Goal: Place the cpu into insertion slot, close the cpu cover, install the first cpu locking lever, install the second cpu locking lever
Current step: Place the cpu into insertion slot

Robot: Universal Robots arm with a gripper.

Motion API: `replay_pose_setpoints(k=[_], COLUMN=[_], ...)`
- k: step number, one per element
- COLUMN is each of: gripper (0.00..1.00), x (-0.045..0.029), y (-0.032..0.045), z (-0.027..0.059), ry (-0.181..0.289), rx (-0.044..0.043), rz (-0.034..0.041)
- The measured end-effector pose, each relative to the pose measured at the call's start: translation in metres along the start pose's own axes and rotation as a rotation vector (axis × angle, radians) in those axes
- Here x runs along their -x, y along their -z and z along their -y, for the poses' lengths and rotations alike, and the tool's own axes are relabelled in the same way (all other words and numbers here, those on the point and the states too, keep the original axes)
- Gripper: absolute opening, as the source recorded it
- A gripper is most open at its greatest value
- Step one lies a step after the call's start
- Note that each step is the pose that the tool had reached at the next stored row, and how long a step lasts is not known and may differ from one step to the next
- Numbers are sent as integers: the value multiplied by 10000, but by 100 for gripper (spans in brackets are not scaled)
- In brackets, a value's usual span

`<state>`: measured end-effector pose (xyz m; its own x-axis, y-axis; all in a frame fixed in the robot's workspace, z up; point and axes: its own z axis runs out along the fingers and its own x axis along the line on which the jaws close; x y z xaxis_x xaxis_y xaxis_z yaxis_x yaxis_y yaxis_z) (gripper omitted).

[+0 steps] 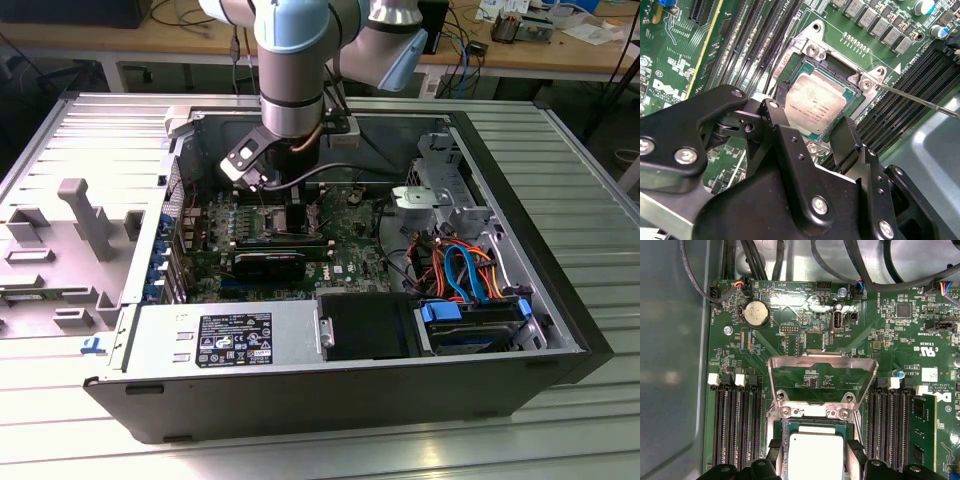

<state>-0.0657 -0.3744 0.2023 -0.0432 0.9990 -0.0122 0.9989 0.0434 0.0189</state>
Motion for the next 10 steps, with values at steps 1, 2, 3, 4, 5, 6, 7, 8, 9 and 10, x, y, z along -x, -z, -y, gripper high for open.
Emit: replay_pose_setpoints(k=[1, 2, 3, 4, 5, 6, 7, 8, 9, 10], gripper=[62, 62, 62, 62, 62, 62, 62, 62, 62, 62], x=[-1, -3, -18, -25, -32, -35, -37, -37, -38, -38], y=[-1, -2, -4, -5, -6, -6, -7, -7, -5, 6], z=[-1, -2, -4, -5, -6, -7, -8, -7, -8, -8], ry=[17, 44, 130, 177, 227, 261, 294, 296, 297, 297], rx=[0, 0, 0, 1, 1, 2, 2, 2, 2, 3], rz=[0, 0, 0, -2, -2, -2, -3, -3, -3, -4])
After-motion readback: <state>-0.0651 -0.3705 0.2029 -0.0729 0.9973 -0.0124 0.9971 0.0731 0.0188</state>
